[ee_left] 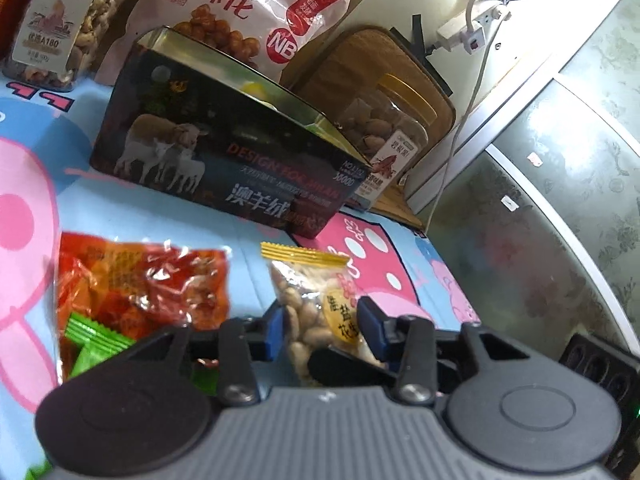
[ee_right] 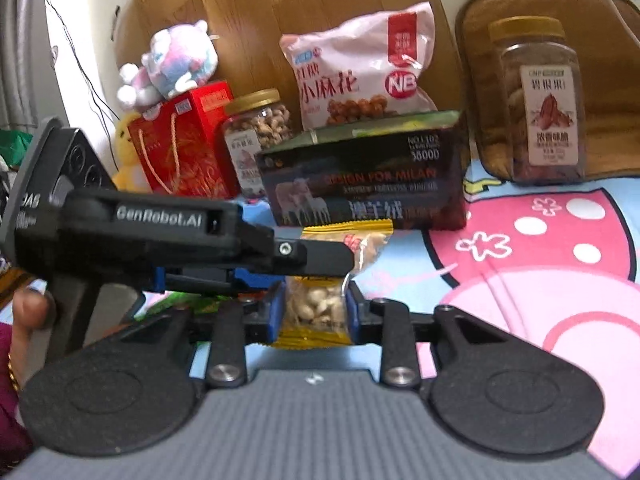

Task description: Organize snacks

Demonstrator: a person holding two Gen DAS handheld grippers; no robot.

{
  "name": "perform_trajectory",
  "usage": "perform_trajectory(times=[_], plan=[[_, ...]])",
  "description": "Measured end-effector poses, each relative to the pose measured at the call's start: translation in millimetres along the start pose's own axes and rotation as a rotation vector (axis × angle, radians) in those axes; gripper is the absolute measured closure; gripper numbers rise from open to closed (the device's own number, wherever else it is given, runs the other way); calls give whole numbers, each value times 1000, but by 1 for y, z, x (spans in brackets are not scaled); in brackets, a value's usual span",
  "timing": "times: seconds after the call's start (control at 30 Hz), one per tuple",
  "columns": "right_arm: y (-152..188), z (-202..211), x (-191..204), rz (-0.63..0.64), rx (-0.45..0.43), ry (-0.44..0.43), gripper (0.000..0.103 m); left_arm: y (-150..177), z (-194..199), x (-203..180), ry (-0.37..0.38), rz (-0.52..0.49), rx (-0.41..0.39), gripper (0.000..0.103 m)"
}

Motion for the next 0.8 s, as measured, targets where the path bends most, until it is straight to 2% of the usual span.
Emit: perform_trajectory(times=[0.1,0.8], plan=[[0,0,1,0,0,-4,69,1,3,-4,-17,-29,-21,65],[2,-1,1,4,3,-4,68,1,4,-4,-22,-40,-31,65]])
Point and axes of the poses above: each gripper's, at about its wrist camera, not at the fingertips, and z roughly against the way its jaws point, x to its left, y to its underside, the point moved 7 cm from there along -z, roughly the way its jaws point, and after that the axes turned 10 degrees about -y, right-handed, at the moved point
